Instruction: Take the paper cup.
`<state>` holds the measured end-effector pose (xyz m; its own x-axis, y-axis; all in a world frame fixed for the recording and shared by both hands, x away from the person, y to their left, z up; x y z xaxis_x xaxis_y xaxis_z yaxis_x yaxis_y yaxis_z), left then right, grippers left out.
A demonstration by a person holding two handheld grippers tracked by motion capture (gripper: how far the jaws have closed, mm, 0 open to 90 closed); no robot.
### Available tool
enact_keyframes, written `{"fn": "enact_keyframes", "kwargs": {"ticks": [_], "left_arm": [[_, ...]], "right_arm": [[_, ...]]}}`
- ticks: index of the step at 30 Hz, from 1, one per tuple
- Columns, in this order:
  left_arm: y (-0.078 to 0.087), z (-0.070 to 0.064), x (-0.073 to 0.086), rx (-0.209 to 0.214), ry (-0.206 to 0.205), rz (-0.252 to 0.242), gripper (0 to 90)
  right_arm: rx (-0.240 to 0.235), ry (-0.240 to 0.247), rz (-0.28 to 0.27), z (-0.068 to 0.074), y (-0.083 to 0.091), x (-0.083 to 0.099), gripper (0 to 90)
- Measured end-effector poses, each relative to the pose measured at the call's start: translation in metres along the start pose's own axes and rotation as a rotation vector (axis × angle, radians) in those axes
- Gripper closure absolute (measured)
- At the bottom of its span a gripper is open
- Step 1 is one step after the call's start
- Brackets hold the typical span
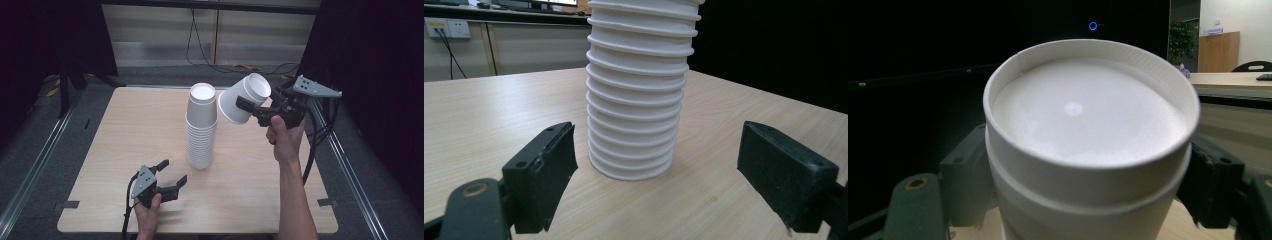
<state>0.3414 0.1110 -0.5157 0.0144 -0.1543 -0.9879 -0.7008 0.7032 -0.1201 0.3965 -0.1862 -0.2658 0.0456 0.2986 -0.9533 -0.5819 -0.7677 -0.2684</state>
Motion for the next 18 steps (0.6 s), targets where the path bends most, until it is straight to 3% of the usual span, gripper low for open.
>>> {"fn": "enact_keyframes", "kwargs": {"ticks": [10, 13, 18], "left_arm": [[-0.002, 0.001, 0.000, -0.024, 0.007, 0.014, 15.7], [-0.003, 0.000, 0.001, -0.016, -0.004, 0.028, 15.8], [-0.006, -0.001, 0.001, -0.003, 0.012, 0.036, 15.8]], "right_arm": [[0.009, -0.021, 0.023, 0.000, 0.013, 0.018, 21.3], [0.018, -0.020, 0.040, -0.001, 0.016, 0.026, 21.4], [0.015, -0.034, 0.057, 0.001, 0.021, 0.041, 21.4]]}}
Point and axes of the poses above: each handheld gripper's, and its own axes: y roughly backward along the jaws, x roughly out of its underside, z roughly to its left, the point moved 4 cm from there along -y, roughly forward along the jaws, and after that the axes turned 15 degrees about -z, right-handed, at the moved point
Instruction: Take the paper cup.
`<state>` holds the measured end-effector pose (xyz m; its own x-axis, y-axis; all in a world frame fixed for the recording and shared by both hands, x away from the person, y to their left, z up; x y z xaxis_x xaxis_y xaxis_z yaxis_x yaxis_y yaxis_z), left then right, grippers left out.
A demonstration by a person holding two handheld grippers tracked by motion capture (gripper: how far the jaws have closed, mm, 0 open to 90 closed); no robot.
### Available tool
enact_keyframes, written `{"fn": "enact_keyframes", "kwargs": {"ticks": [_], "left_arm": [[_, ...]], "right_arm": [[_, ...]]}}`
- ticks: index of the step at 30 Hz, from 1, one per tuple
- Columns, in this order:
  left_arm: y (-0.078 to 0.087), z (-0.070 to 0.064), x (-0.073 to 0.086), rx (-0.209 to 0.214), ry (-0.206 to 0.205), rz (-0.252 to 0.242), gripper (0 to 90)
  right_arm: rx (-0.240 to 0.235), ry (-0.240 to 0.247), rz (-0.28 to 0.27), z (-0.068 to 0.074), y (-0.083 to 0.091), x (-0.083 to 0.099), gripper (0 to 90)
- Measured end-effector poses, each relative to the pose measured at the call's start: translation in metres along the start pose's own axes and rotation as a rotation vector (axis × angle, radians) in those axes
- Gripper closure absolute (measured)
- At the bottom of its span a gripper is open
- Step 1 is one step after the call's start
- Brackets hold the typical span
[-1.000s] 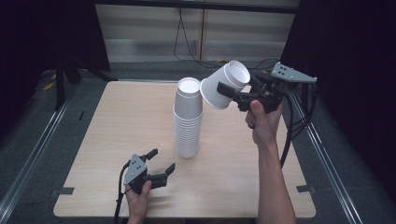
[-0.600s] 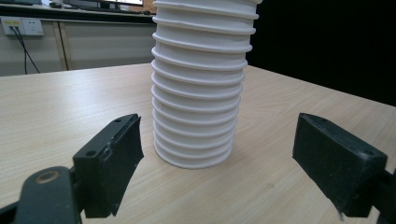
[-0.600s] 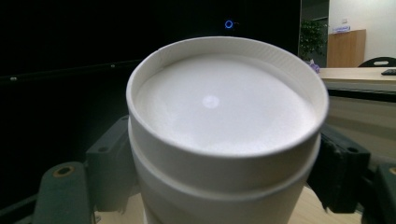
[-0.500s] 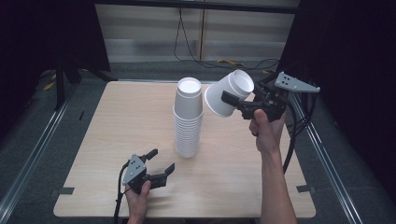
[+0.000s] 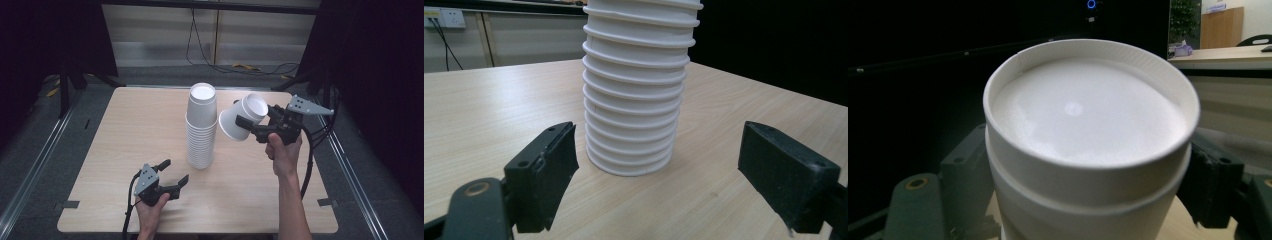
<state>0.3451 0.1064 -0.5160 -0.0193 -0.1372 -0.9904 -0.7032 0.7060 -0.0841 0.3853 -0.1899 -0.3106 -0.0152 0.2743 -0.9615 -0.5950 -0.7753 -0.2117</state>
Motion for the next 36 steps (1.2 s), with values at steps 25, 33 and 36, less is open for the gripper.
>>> {"fn": "enact_keyframes", "kwargs": {"ticks": [25, 33, 36], "left_arm": [[-0.011, -0.023, -0.025, 0.203, -0.018, 0.001, 15.9], [-0.012, -0.029, -0.029, 0.260, -0.009, -0.016, 15.5], [-0.013, -0.032, -0.031, 0.291, 0.001, -0.006, 15.5]], "right_arm": [[-0.051, -0.083, 0.081, 0.013, 0.003, 0.065, 21.4], [-0.093, -0.100, 0.129, 0.023, 0.001, 0.089, 21.4], [-0.099, -0.107, 0.140, 0.025, 0.001, 0.096, 21.5]]}}
Point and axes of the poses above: each handheld gripper's, and its own axes: y roughly backward along the jaws, x roughly out of its underside, z roughly to its left, the point moved 4 cm from there along -y, roughly forward along the jaws, and after that the axes turned 15 degrees about -z, right-handed, at the moved point
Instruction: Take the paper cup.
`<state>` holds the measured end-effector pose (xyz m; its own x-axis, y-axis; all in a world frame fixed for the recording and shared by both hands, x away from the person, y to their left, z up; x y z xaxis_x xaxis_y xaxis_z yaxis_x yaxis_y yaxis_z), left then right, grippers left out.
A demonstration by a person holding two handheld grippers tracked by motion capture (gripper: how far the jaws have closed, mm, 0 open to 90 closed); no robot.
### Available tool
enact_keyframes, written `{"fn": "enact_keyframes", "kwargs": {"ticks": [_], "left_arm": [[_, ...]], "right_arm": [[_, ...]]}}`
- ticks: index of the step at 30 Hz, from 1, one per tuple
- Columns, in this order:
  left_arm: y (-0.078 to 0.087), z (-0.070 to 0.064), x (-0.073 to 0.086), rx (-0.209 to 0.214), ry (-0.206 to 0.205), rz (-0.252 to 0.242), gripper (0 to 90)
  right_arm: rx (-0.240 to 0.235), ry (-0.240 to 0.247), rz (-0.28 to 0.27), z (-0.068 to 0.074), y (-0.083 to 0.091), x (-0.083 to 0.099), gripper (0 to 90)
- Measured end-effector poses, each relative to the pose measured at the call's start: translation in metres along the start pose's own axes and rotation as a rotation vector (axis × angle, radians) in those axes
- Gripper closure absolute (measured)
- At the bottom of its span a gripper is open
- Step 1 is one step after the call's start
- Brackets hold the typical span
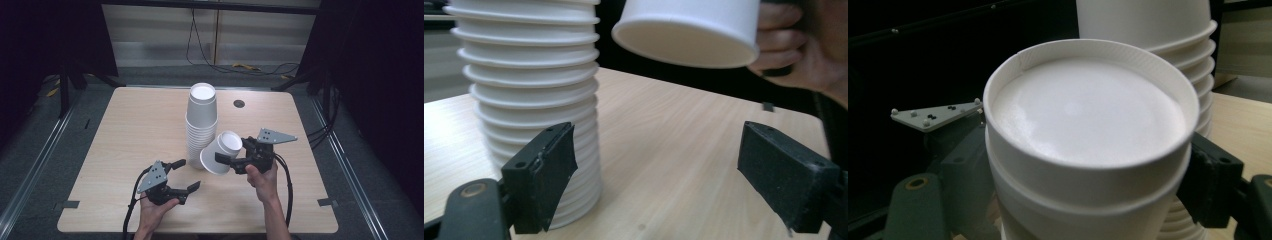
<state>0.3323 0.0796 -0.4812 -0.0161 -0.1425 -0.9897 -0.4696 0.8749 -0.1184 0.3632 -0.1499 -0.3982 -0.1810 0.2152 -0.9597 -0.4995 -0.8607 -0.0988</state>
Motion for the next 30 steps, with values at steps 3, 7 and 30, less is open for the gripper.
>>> {"fn": "enact_keyframes", "kwargs": {"ticks": [3, 7, 30], "left_arm": [[-0.002, -0.003, -0.001, 0.040, 0.007, 0.005, 15.5], [-0.003, -0.005, -0.002, 0.051, 0.002, 0.007, 15.5], [-0.015, -0.007, 0.000, 0.145, 0.012, 0.056, 15.3]], "right_arm": [[-0.012, -0.013, 0.002, 0.000, 0.000, 0.009, 21.4], [-0.013, -0.028, 0.006, 0.000, 0.001, 0.016, 21.5], [-0.080, -0.086, 0.079, 0.001, -0.003, 0.051, 21.9]]}}
Point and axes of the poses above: each handheld gripper's, and its own axes: y roughly backward along the jaws, x roughly out of its underside, z roughly to its left, the point moved 4 cm from there along -y, roughly forward along the jaws, and after that the axes turned 15 degrees about -z, right-handed, at the moved point
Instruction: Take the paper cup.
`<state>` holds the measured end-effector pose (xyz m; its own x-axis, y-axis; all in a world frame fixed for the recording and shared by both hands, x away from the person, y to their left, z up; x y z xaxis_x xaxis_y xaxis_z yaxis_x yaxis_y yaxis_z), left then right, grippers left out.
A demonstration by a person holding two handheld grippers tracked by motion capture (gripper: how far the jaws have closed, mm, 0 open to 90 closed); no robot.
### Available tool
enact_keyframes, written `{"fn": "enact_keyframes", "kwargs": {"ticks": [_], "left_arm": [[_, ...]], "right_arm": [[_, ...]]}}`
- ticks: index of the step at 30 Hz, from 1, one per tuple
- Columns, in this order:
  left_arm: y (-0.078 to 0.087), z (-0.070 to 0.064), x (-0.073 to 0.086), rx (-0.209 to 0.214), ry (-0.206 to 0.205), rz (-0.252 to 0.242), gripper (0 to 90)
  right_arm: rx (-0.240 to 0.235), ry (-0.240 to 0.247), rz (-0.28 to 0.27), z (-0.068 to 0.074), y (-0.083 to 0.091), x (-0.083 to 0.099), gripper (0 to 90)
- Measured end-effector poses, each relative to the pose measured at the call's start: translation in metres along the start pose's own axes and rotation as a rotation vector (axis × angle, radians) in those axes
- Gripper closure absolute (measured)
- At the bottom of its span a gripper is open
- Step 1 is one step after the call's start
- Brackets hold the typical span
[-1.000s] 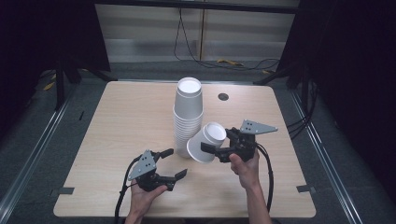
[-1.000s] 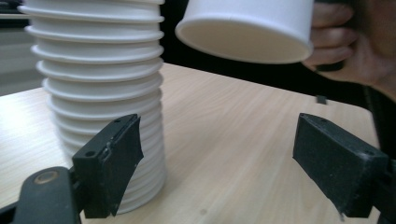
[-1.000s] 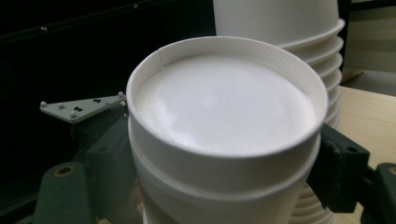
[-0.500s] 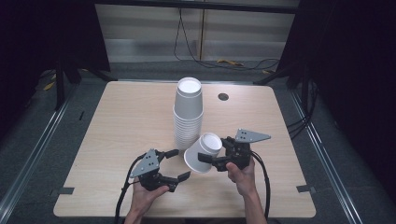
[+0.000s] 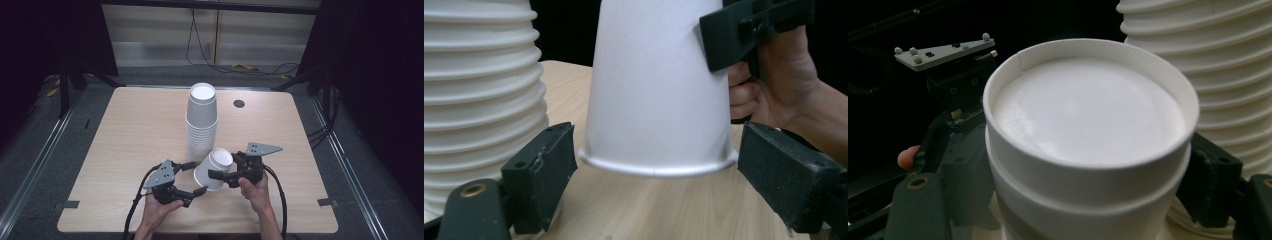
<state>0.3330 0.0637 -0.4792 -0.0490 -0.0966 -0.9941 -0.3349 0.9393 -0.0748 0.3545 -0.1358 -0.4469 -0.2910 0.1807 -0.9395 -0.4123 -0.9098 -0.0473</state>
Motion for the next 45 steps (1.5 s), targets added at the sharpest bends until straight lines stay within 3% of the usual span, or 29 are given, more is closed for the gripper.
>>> {"fn": "enact_keyframes", "kwargs": {"ticks": [5, 11, 18, 27, 45], "left_arm": [[-0.003, 0.001, 0.002, 0.010, 0.012, 0.009, 14.8], [-0.010, 0.003, 0.010, 0.030, 0.049, 0.038, 5.3], [-0.015, 0.001, 0.011, 0.046, 0.030, 0.041, 6.8], [-0.017, -0.001, 0.013, 0.062, 0.050, 0.018, 11.4], [-0.012, 0.001, 0.014, 0.056, 0.045, 0.059, 14.3]], "right_arm": [[-0.015, -0.002, 0.009, 0.001, -0.004, 0.004, 22.0], [-0.048, 0.001, 0.019, 0.005, -0.010, 0.010, 22.0], [-0.069, -0.003, 0.020, 0.007, -0.015, 0.013, 22.0], [-0.079, 0.004, 0.020, 0.009, -0.016, 0.014, 21.7], [-0.071, 0.033, 0.027, 0.010, -0.021, 0.013, 16.6]]}}
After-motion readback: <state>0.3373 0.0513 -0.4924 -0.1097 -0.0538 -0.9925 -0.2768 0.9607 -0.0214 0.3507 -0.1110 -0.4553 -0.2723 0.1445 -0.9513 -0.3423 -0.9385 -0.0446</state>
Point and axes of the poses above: each handheld gripper's, and its own axes: y roughly backward along the jaws, x roughly out of its underside, z roughly to its left, the point moved 4 cm from there along -y, roughly forward along the jaws, and after that the axes turned 15 degrees about -z, right-handed, at the moved point
